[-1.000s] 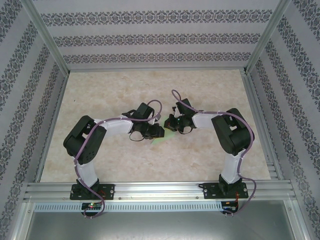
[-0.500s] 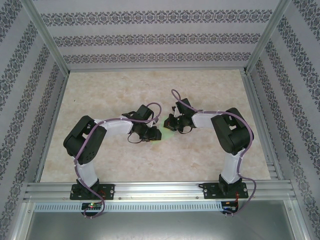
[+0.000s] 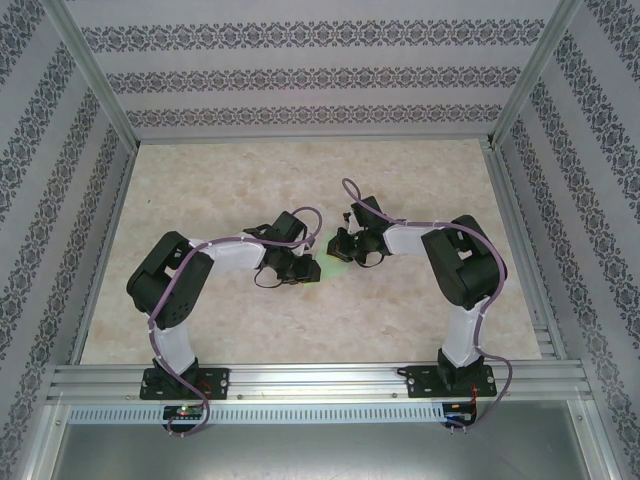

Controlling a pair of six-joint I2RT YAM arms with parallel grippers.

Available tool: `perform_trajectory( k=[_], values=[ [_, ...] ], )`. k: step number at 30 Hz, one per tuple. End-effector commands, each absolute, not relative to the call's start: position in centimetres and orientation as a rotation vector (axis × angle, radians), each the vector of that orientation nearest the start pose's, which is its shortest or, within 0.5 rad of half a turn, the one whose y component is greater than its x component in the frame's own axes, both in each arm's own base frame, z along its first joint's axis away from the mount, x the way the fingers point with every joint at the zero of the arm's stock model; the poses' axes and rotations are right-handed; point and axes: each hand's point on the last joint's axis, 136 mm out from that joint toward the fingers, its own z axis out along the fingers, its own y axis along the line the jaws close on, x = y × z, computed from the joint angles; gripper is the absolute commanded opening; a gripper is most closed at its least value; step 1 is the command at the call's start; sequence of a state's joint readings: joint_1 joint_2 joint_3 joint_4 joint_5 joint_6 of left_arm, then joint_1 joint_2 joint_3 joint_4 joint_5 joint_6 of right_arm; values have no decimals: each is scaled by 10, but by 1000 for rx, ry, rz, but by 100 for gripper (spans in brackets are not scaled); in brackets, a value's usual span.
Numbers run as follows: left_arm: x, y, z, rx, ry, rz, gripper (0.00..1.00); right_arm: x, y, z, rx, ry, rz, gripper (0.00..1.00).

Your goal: Fold a paper plane with a square sheet of paper (pick it up from the middle)

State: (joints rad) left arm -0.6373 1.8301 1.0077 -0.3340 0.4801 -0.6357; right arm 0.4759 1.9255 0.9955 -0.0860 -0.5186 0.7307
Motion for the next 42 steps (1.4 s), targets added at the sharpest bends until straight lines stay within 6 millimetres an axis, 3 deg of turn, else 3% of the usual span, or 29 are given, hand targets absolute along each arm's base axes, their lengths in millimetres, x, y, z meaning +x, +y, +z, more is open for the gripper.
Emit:
perform_trajectory(
  k=[1,11,20,24,30,33,37,42],
  values=[
    [249,-279,5,155,3021,-846,25,302,236,-50,227,3010,794,3],
    [236,-264,-1,159,3056,-796,24,298,231,-55,231,3031,767,4],
    [211,-243,-9,154,3118,-759,15,296,227,-56,229,3043,744,3],
    [211,-234,-4,151,3116,-730,10,295,225,-57,229,3047,740,3],
    [244,-264,55,195,2883,-962,9,296,226,-57,231,3048,740,3],
    [259,-277,75,200,2791,-1031,10,297,226,-58,232,3046,741,3],
    [278,-290,76,171,2755,-1055,11,296,227,-59,239,3048,745,3],
    [288,-307,63,162,2774,-1097,11,298,228,-58,242,3043,756,3]
  ],
)
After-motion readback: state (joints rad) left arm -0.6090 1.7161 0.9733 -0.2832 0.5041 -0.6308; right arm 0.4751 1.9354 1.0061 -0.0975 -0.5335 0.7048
